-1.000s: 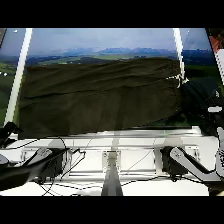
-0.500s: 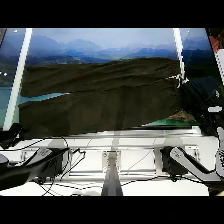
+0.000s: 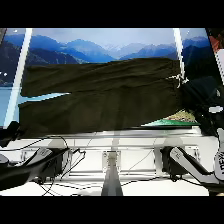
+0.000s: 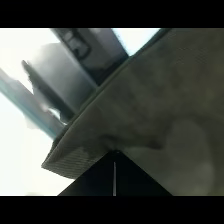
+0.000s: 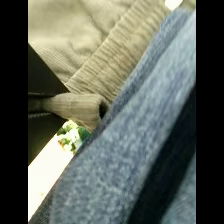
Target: Fold the clothes and pants, and hang the long-sleeved shirts on hangers.
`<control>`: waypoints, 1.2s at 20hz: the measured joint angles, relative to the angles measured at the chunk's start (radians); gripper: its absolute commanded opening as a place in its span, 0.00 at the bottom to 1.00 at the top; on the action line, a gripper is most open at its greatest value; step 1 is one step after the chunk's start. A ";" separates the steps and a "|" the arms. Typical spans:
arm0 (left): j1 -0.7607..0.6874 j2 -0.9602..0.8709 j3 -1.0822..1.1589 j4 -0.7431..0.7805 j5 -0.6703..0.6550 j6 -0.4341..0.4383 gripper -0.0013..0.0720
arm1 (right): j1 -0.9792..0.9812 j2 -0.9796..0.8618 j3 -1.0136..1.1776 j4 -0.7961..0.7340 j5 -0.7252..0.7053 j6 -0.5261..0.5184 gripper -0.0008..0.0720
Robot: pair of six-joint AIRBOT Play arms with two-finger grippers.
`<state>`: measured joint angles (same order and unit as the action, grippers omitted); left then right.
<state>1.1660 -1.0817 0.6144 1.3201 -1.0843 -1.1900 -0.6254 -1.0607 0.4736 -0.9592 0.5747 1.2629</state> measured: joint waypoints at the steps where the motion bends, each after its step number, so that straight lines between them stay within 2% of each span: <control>1: -0.005 0.000 0.026 -0.017 -0.016 0.010 0.05 | 0.000 0.018 0.001 -0.010 0.003 -0.001 0.05; 5: -0.052 0.000 0.130 -0.086 -0.053 0.048 0.05 | 0.000 0.128 0.004 -0.047 0.048 -0.001 0.05; 13: -0.255 0.000 0.262 -0.188 -0.060 0.101 0.05 | 0.000 0.386 0.039 -0.066 0.184 0.006 0.05; 18: -0.250 -0.002 0.277 -0.015 -0.095 -0.014 0.05 | 0.001 0.430 0.063 -0.083 0.211 0.010 0.05; 19: -0.230 -0.002 0.275 0.021 -0.120 -0.029 0.16 | 0.000 0.430 0.065 -0.088 0.212 0.010 0.05; 20: -0.203 -0.002 0.267 0.051 -0.143 -0.042 0.53 | 0.000 0.430 0.066 -0.094 0.216 0.010 0.05; 21: -0.170 -0.002 0.255 0.081 -0.171 -0.053 0.84 | 0.000 0.429 0.067 -0.098 0.217 0.010 0.05; 22: -0.138 -0.002 0.238 0.101 -0.193 -0.060 0.88 | 0.000 0.428 0.068 -0.101 0.217 0.011 0.05; 24: -0.067 -0.002 0.183 0.127 -0.226 -0.068 0.88 | 0.000 0.427 0.069 -0.106 0.218 0.011 0.05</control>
<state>1.0992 -1.0832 0.7979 1.4475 -1.3102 -1.2579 -0.6250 -0.6334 0.5423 -1.0653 0.7925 1.2739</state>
